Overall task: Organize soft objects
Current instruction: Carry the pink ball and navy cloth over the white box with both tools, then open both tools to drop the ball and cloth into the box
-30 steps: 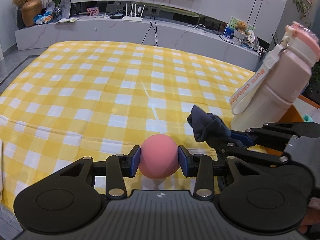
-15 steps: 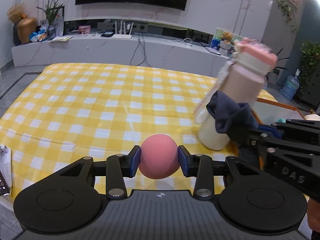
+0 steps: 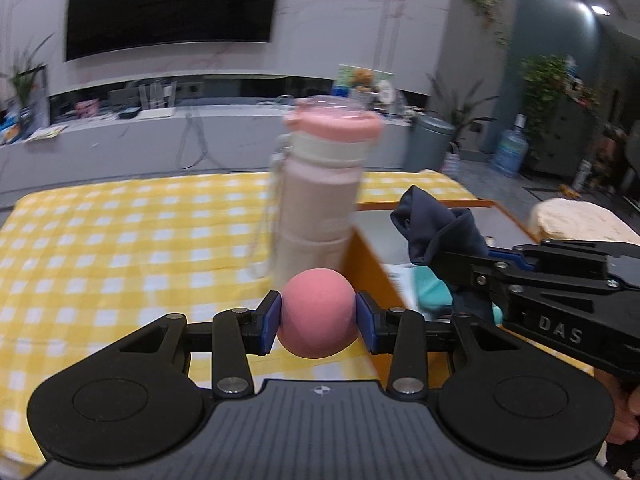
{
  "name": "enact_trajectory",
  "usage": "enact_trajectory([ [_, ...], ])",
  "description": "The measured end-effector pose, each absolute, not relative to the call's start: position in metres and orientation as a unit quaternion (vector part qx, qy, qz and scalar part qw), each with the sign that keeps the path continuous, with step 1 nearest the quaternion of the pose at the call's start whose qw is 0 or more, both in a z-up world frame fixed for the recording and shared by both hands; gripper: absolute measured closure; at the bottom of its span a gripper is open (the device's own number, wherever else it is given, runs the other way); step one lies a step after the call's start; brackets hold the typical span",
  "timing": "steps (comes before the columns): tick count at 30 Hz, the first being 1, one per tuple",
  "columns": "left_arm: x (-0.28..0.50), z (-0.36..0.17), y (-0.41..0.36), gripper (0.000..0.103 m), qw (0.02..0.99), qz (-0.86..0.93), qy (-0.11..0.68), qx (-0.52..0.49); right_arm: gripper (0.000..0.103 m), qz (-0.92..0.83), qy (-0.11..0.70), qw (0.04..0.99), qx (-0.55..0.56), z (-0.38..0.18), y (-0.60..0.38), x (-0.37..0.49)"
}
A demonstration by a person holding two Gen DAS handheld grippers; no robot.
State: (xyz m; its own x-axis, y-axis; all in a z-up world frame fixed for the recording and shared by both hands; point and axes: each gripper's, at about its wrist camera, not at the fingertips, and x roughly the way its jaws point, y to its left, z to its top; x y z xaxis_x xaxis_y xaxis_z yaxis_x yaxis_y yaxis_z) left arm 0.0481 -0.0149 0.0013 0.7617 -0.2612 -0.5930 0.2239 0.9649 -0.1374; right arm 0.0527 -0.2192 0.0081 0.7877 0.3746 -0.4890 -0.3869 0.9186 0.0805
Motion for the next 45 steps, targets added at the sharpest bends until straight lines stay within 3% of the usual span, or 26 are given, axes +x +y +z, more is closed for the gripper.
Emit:
enact_trajectory([
  [14, 0.087, 0.006, -0.116, 0.057, 0.914, -0.244, 0.323, 0.01, 0.09, 0.1, 0.258, 0.961, -0.007, 0.012, -0.324, 0.089],
  [33, 0.167, -0.057, -0.198, 0.057, 0.847, -0.3, 0.439, 0.016, 0.088, 0.032, 0.403, 0.905, -0.13, -0.063, -0.372, 0.173],
  [45, 0.18, -0.079, -0.211, 0.051, 0.813, -0.323, 0.485, 0.029, 0.085, 0.037, 0.457, 0.879, -0.13, -0.086, -0.374, 0.185],
])
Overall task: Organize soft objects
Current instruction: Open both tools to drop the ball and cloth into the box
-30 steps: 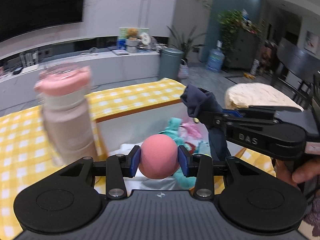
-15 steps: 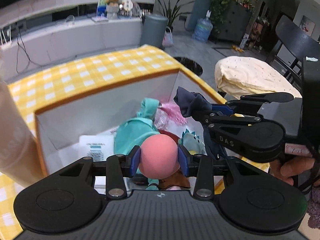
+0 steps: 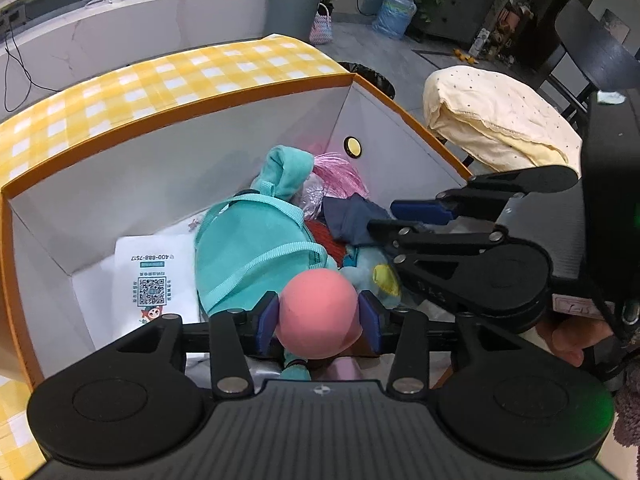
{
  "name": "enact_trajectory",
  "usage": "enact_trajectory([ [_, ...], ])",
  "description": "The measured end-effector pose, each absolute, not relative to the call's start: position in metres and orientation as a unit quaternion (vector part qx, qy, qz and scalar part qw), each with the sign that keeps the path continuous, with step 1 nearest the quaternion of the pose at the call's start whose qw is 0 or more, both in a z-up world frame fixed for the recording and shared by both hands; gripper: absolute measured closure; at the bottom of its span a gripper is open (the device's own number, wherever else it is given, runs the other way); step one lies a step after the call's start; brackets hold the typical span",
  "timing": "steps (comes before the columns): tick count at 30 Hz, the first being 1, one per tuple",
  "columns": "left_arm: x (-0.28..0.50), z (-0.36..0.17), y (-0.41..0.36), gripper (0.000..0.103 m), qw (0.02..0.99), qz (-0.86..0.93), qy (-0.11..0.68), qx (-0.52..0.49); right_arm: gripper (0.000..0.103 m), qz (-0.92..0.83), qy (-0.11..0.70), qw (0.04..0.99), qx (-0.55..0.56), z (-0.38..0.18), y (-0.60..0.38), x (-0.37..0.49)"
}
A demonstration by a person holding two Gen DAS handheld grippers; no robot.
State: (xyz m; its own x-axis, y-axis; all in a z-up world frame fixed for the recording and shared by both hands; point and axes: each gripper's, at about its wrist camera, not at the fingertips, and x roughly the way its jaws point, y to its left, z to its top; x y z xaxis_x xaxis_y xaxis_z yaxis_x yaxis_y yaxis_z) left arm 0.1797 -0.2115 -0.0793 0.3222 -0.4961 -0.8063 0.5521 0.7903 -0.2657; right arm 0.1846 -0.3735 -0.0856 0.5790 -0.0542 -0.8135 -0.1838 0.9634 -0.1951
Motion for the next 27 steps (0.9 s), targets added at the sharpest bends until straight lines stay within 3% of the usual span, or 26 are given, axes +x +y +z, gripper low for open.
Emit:
enact_trajectory([
  [6, 0.18, -0.081, -0.21, 0.044, 0.811, -0.327, 0.484, 0.02, 0.08, 0.036, 0.454, 0.881, -0.131, -0.08, -0.373, 0.184],
  [9, 0.179, -0.08, -0.209, 0.037, 0.814, -0.322, 0.483, 0.019, 0.063, 0.038, 0.442, 0.886, -0.136, -0.071, -0.371, 0.182],
  [16, 0.17, -0.067, -0.203, 0.025, 0.816, -0.327, 0.476, 0.019, 0.062, 0.037, 0.424, 0.898, -0.113, -0.049, -0.373, 0.178],
  [19, 0.163, -0.057, -0.199, 0.018, 0.814, -0.336, 0.473, 0.015, 0.057, 0.043, 0.424, 0.901, -0.088, -0.04, -0.374, 0.175],
  [20, 0.161, -0.054, -0.198, 0.018, 0.814, -0.34, 0.47, 0.014, 0.052, 0.043, 0.422, 0.901, -0.086, -0.038, -0.373, 0.173],
  [27, 0.152, -0.03, -0.187, 0.016, 0.84, -0.322, 0.436, 0.003, 0.045, 0.035, 0.403, 0.911, -0.087, -0.022, -0.367, 0.156],
])
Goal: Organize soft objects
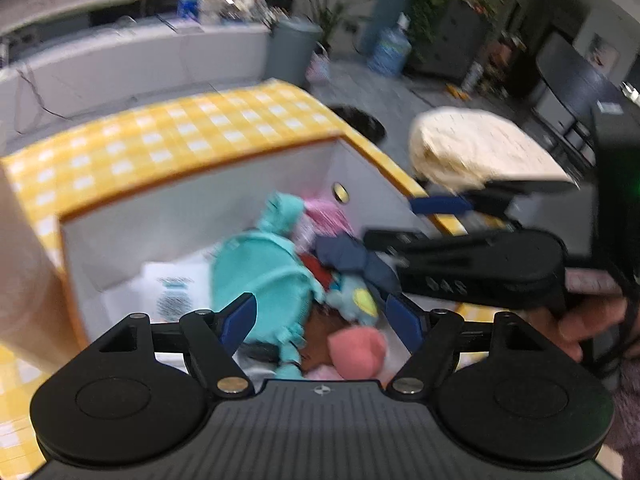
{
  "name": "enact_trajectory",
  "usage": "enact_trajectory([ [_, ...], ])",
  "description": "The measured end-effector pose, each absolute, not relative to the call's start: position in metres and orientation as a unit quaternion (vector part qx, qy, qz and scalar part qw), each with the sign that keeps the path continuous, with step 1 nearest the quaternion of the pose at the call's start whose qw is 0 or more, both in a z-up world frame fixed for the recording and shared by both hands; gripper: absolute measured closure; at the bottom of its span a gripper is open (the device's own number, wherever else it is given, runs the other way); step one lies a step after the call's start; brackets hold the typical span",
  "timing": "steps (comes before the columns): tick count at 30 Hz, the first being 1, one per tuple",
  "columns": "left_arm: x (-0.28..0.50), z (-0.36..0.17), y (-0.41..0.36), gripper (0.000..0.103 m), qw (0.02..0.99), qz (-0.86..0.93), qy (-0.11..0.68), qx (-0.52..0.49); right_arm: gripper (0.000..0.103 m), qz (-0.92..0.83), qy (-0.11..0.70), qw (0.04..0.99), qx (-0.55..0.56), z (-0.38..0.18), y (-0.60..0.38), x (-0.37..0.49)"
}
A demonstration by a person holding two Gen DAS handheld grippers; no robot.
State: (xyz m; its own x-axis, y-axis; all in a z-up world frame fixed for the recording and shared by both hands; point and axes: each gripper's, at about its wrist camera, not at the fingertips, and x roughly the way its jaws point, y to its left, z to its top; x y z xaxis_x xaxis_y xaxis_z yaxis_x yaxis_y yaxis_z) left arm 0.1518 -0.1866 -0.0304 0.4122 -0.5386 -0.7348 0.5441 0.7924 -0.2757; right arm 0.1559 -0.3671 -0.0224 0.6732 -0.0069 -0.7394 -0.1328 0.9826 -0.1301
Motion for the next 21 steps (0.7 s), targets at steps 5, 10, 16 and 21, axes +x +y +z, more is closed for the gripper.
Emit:
enact_trajectory([
  [5, 0.135, -0.007, -0.172, 0.016, 0.875, -0.3, 0.381, -0.009, 0.036, 0.023, 0.377, 0.923, -0.078, -0.006, -0.362, 0.135],
  [10, 0.098, 0.018, -0.159, 0.016, 0.913, -0.284, 0.293, 0.015, 0.03, 0.016, 0.323, 0.945, -0.06, 0.018, -0.349, 0.107],
  [16, 0.058, 0.046, -0.142, 0.016, 0.95, -0.239, 0.198, 0.033, 0.023, 0.033, 0.249, 0.967, -0.044, 0.052, -0.325, 0.074],
  [21, 0.034, 0.061, -0.121, 0.016, 0.97, -0.195, 0.145, 0.015, 0.016, 0.046, 0.191, 0.98, -0.018, 0.067, -0.302, 0.047],
])
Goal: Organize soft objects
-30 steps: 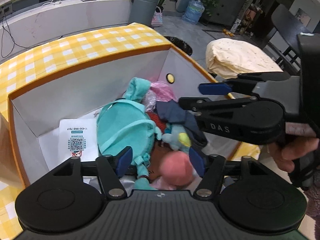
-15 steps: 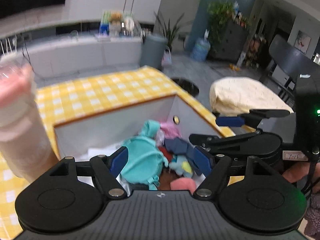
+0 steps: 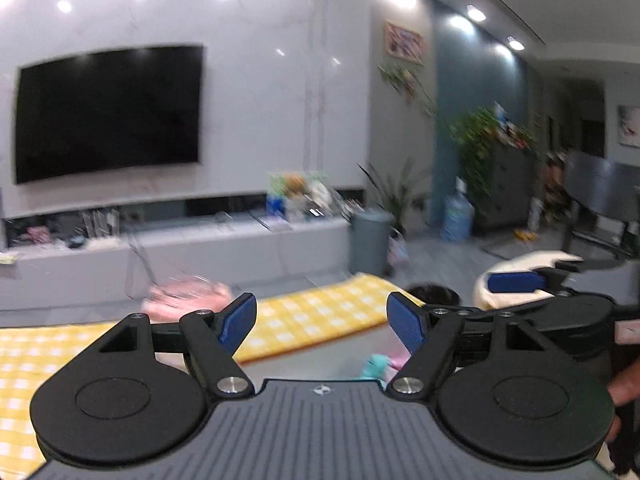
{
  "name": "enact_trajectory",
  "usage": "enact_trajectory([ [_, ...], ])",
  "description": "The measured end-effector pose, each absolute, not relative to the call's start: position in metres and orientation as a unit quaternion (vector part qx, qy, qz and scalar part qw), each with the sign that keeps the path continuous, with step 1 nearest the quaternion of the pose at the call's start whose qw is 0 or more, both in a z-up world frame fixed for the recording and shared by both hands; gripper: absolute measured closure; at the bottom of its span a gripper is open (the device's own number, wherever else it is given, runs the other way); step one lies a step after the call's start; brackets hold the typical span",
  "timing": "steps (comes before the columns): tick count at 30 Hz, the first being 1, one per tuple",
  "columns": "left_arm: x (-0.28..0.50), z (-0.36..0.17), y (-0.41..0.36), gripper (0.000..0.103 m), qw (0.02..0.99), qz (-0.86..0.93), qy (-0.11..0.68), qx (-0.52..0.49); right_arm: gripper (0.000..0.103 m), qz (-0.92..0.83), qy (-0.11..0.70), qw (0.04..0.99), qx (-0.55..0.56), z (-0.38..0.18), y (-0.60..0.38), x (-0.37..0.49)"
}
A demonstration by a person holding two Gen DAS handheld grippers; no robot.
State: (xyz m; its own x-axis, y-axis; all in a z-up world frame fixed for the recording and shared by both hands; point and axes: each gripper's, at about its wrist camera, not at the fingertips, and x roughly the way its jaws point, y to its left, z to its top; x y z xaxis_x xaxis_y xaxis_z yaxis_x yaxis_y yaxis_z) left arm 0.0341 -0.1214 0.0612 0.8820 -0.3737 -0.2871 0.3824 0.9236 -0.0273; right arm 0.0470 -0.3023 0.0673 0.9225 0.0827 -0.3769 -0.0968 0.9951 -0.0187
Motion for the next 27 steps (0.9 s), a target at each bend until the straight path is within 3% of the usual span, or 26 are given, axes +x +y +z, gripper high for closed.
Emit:
enact_trajectory([
  [10, 0.008, 0.06, -0.079, 0.014, 0.992, -0.069, 0.104, -0.011, 0.004, 0.064, 0.157, 0.985, -0.024, 0.043, -0.244, 0.003],
  [19, 0.0, 0.018, -0.063, 0.014, 0.985, -0.012, 0.17, -0.01, 0.003, 0.064, 0.161, 0.984, -0.035, 0.009, -0.224, -0.025],
  [27, -0.02, -0.017, -0.056, 0.014, 0.97, 0.007, 0.243, -0.004, 0.003, 0.042, 0.213, 0.975, -0.044, -0.021, -0.222, -0.028],
])
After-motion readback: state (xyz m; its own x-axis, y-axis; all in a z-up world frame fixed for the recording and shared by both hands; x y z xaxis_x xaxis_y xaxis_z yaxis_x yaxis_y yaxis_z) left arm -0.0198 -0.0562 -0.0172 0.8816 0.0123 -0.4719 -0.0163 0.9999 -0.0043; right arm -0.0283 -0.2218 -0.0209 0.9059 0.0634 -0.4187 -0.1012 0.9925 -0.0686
